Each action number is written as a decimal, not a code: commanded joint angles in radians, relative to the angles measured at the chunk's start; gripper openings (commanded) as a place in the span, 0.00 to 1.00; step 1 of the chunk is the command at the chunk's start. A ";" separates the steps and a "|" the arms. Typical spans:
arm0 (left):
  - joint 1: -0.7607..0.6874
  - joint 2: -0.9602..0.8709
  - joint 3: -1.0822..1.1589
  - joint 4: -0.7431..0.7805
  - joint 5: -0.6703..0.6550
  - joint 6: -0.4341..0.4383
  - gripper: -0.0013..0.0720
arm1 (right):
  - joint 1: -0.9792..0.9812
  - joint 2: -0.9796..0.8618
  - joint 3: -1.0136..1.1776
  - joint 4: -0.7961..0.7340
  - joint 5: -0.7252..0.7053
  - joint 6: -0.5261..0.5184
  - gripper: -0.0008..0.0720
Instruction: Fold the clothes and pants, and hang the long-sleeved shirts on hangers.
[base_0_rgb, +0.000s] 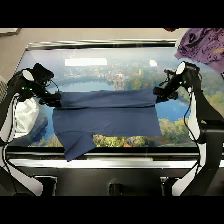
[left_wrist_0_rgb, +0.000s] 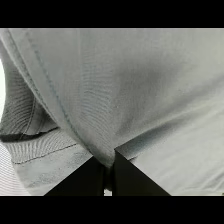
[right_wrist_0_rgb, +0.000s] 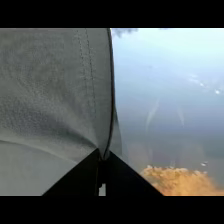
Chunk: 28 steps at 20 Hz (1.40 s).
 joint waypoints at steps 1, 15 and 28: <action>0.000 -0.005 0.000 0.000 -0.018 -0.007 0.04 | 0.001 -0.010 0.000 0.010 0.042 0.003 0.05; 0.018 0.008 0.082 0.004 0.025 -0.076 0.77 | -0.003 -0.051 0.001 0.031 0.142 -0.022 0.74; 0.486 0.808 -0.863 -0.246 0.168 -0.074 0.77 | -0.487 0.352 -0.529 0.512 0.019 -0.235 0.73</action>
